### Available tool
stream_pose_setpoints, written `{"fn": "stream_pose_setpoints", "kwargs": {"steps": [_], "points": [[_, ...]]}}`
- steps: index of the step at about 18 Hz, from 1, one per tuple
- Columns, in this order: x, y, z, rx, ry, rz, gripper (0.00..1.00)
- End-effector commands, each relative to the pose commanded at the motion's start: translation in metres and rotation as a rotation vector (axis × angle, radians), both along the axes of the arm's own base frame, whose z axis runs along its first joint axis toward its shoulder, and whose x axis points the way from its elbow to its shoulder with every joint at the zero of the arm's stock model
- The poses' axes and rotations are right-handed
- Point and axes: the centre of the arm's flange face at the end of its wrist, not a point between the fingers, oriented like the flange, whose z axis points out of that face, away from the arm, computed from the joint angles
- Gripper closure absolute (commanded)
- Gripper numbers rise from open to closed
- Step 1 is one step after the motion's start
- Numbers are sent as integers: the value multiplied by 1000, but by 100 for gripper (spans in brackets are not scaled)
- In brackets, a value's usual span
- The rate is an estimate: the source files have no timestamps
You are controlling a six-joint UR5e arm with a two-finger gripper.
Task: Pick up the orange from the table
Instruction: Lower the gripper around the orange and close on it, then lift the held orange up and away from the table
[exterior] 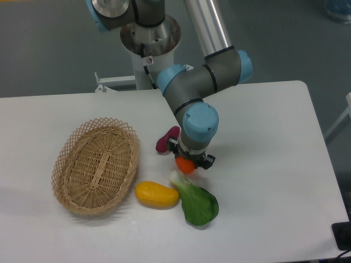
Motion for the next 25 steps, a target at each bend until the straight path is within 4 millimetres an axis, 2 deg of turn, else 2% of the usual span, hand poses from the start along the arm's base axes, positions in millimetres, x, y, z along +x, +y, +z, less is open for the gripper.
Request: {"fn": "stream_pose_setpoints", "kwargs": {"steps": [4, 8, 11, 14, 19, 25], "points": [[-15, -5, 18, 26, 28, 15, 48], [-47, -10, 47, 73, 71, 57, 48], [-68, -14, 62, 95, 99, 82, 47], [-86, -23, 69, 101, 115, 49, 47], [-123, -44, 93, 125, 161, 38, 47], [-151, -58, 108, 132, 195, -18, 46]]}}
